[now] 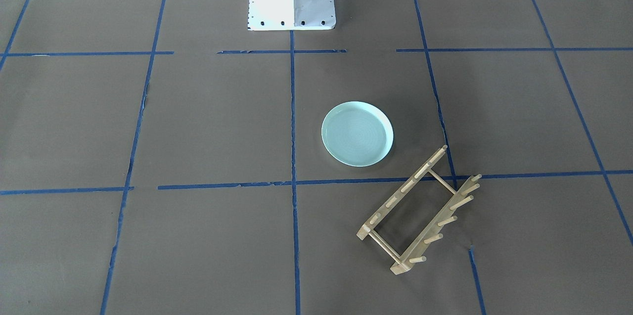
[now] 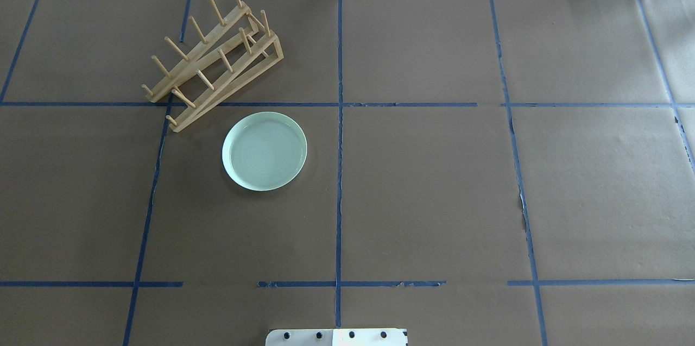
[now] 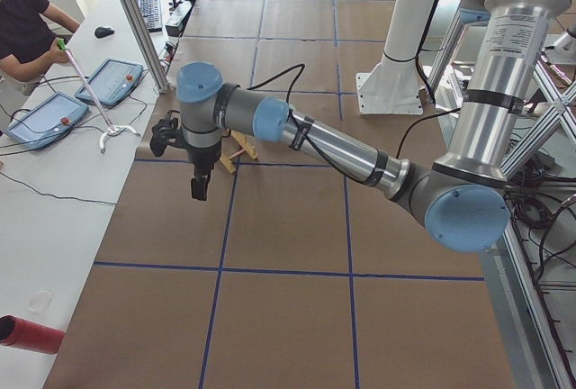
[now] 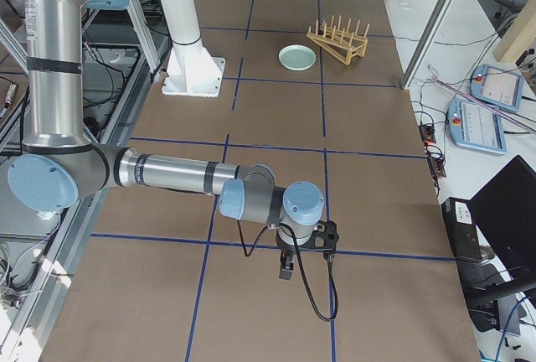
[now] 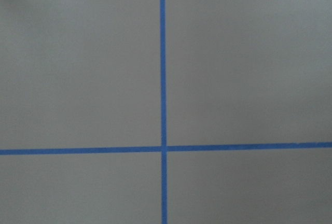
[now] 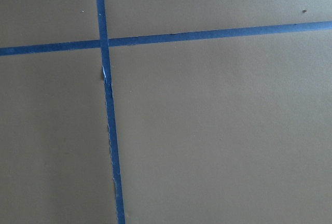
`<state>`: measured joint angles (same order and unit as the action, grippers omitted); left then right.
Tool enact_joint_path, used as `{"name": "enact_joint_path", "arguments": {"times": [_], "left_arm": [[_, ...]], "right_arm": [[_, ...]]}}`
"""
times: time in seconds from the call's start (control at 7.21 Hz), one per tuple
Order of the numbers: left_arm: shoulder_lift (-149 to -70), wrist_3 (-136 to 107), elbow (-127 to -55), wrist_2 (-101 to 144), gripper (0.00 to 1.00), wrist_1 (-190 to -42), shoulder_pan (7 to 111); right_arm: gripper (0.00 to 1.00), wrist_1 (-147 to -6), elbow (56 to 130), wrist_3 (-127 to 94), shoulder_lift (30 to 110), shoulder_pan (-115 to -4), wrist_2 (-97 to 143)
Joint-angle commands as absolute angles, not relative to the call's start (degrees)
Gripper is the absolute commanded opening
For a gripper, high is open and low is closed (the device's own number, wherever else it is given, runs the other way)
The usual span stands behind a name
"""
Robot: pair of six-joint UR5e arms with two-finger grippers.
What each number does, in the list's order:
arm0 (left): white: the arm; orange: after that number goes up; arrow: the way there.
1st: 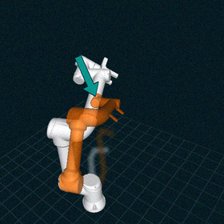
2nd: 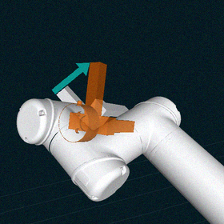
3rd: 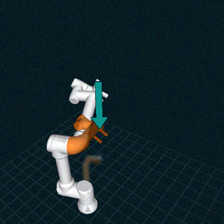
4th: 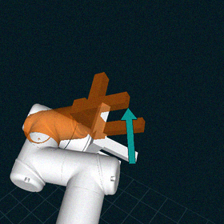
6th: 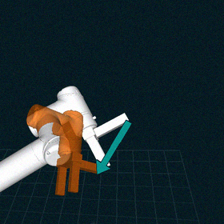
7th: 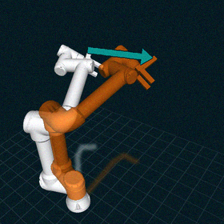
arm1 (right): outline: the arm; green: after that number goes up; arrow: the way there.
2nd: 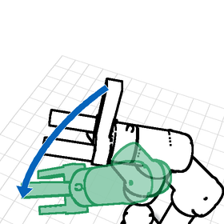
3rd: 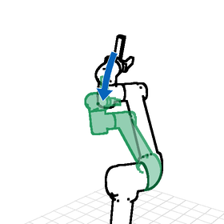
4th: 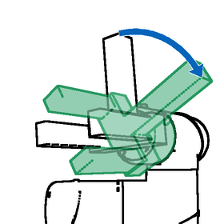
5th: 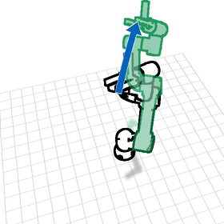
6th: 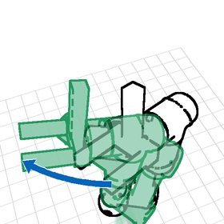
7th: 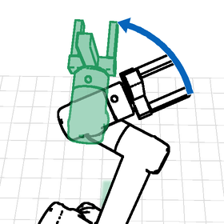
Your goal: Place plate on rack
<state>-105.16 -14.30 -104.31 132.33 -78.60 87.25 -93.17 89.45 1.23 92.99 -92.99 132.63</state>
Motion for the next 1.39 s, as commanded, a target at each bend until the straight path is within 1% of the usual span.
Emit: {"name": "enact_joint_path", "arguments": {"times": [0.0,0.28,0.69,0.97,1.25], "left_arm": [[-111.69,-26.13,-109.85,132.54,1.00,-74.53,80.46],[-117.31,-36.43,-110.92,132.63,1.00,-75.23,72.82],[-120.84,-46.72,-111.18,130.01,1.00,-81.71,62.09],[-123.38,-57.08,-110.40,118.34,1.00,-83.67,51.11],[-126.55,-62.82,-109.60,111.22,1.00,-83.24,43.54]], "right_arm": [[1.00,-93.16,89.47,1.23,92.99,-92.99,132.63],[1.00,-93.16,89.39,1.32,92.99,-92.99,132.63],[1.00,-93.16,89.47,1.23,92.99,-92.99,132.63],[1.00,-93.16,89.47,1.23,92.99,-92.99,132.63],[1.00,-93.16,89.47,1.23,92.99,-92.99,132.63]]}}
